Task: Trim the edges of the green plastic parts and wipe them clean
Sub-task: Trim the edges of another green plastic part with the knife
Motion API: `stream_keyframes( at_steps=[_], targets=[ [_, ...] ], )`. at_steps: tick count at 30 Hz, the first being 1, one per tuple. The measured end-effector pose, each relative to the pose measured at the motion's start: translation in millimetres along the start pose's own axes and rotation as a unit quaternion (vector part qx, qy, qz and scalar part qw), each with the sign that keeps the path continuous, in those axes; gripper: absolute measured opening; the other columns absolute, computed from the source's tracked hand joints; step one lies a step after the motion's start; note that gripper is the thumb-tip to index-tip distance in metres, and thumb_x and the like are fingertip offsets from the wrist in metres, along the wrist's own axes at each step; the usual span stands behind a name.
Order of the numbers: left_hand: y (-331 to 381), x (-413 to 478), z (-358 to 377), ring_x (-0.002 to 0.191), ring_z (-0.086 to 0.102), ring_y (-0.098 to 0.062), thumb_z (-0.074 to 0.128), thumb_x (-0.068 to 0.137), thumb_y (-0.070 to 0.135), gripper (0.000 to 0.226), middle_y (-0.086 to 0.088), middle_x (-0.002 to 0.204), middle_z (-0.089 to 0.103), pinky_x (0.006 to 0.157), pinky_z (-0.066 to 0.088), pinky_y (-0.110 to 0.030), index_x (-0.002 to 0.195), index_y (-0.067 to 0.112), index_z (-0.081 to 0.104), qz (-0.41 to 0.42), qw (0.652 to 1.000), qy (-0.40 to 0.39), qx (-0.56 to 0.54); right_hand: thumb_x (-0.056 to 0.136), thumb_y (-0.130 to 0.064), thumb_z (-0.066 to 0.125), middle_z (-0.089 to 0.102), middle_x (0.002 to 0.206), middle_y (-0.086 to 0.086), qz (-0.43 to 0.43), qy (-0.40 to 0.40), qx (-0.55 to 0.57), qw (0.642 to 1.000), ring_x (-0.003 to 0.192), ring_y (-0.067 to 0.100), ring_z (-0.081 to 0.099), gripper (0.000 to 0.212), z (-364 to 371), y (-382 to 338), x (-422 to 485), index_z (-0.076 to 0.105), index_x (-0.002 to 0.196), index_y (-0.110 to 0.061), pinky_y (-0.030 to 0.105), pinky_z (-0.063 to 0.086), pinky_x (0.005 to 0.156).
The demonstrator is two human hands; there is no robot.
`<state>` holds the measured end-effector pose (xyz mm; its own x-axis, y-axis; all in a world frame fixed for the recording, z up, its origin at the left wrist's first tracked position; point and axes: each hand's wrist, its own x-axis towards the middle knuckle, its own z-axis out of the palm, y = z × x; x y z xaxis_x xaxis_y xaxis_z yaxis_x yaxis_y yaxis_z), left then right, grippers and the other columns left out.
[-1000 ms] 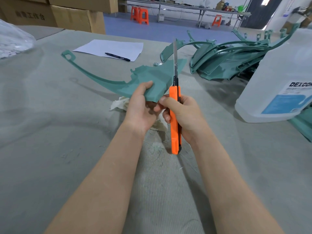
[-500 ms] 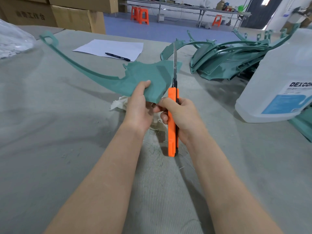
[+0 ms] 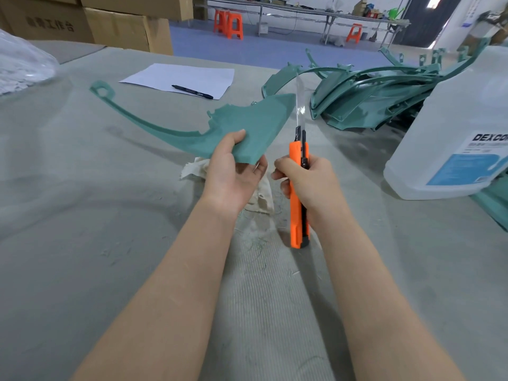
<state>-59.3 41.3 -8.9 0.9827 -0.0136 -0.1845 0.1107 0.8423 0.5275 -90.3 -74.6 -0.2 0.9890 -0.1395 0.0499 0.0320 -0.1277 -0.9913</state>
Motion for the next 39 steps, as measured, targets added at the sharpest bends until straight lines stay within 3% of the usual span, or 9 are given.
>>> stream_keyframes(
  at_steps=[8,13,17,21,23,26,31,35,39],
  targets=[
    [-1.0,-2.9,1.5,0.068,0.058,-0.017,0.049,0.094,0.019,0.019,-0.006,0.073,0.063,0.075,0.049,-0.030,0.097,0.005,0.061,-0.058,0.994,-0.067,-0.066,0.088,-0.043,0.066,0.064,0.081,0.022,-0.129,0.080,-0.109,0.982,0.073,0.041,0.059,0.040,2.0,-3.4,-5.1,0.055,0.083,-0.004,0.051,0.053,0.068],
    [-2.0,-6.5,4.3,0.078,0.057,-0.020,0.046,0.095,0.022,0.024,-0.006,0.084,0.064,0.089,0.045,-0.032,0.107,0.006,0.060,-0.060,0.993,-0.074,-0.065,0.090,-0.044,0.063,0.047,0.056,-0.007,-0.143,0.091,-0.112,0.979,0.060,0.024,0.052,0.037,2.7,-4.0,-5.7,0.047,0.069,-0.018,0.045,0.051,0.062],
    [1.2,-6.6,2.8,0.085,0.062,-0.023,0.031,0.101,0.030,0.041,-0.010,0.104,0.071,0.076,0.052,-0.033,0.110,0.004,0.062,-0.072,0.985,-0.105,-0.118,0.095,-0.049,0.053,0.059,0.068,0.015,-0.164,0.099,-0.119,0.974,0.066,0.035,0.059,0.046,2.6,-2.8,-5.6,0.049,0.072,-0.010,0.044,0.050,0.061],
    [1.3,-8.7,4.5,0.103,0.063,-0.023,0.026,0.102,0.031,0.045,-0.007,0.119,0.067,0.092,0.050,-0.037,0.119,0.007,0.060,-0.075,0.989,-0.126,-0.035,0.087,-0.041,0.069,0.053,0.066,-0.003,-0.182,0.086,-0.105,0.974,0.063,0.017,0.055,0.029,3.1,-1.7,-5.4,0.051,0.079,-0.021,0.036,0.050,0.063],
    [-0.4,-8.3,7.0,0.103,0.063,-0.023,0.026,0.102,0.031,0.045,-0.008,0.116,0.068,0.098,0.046,-0.039,0.118,0.007,0.060,-0.080,0.990,-0.116,0.004,0.084,-0.030,0.073,0.052,0.077,-0.005,-0.223,0.098,-0.114,0.963,0.067,0.003,0.052,0.023,0.8,-2.8,-5.8,0.051,0.088,-0.025,0.015,0.042,0.064],
    [-2.8,-8.7,11.7,0.093,0.061,-0.023,0.029,0.100,0.028,0.037,-0.008,0.094,0.068,0.087,0.048,-0.037,0.109,0.007,0.058,-0.081,0.989,-0.093,0.083,0.081,-0.010,0.068,0.057,0.103,-0.006,-0.274,0.097,-0.141,0.946,0.084,-0.006,0.051,0.033,-2.3,-6.1,-6.6,0.055,0.106,-0.027,0.004,0.037,0.075],
    [-6.7,-9.6,16.2,0.077,0.056,-0.019,0.035,0.095,0.025,0.023,-0.004,0.076,0.058,0.077,0.044,-0.033,0.101,0.009,0.051,-0.079,0.973,-0.077,0.200,0.080,-0.008,0.064,0.059,0.079,-0.008,-0.224,0.055,-0.179,0.956,0.070,0.008,0.050,0.024,-3.6,-1.0,-3.0,0.062,0.102,-0.017,0.023,0.039,0.065],
    [-18.1,-12.3,18.6,0.119,0.054,-0.012,0.054,0.082,0.056,0.053,0.004,0.118,0.062,0.103,0.038,-0.034,0.120,0.018,0.056,0.004,0.952,-0.099,0.290,0.084,-0.017,0.070,0.056,0.065,-0.008,-0.225,0.099,-0.149,0.958,0.063,0.010,0.055,0.013,-4.8,-1.2,-2.2,0.058,0.084,-0.015,0.025,0.045,0.061],
    [-26.5,-15.4,17.5,0.142,0.026,-0.006,0.053,0.075,0.074,0.084,0.009,0.153,0.031,0.117,0.023,-0.039,0.146,0.032,0.033,0.152,0.878,-0.067,0.448,0.087,-0.019,0.070,0.043,0.057,-0.008,-0.180,0.166,0.022,0.969,0.051,0.023,0.050,0.033,-12.2,-9.9,-1.0,0.042,0.068,-0.022,0.030,0.045,0.052]
  ],
)
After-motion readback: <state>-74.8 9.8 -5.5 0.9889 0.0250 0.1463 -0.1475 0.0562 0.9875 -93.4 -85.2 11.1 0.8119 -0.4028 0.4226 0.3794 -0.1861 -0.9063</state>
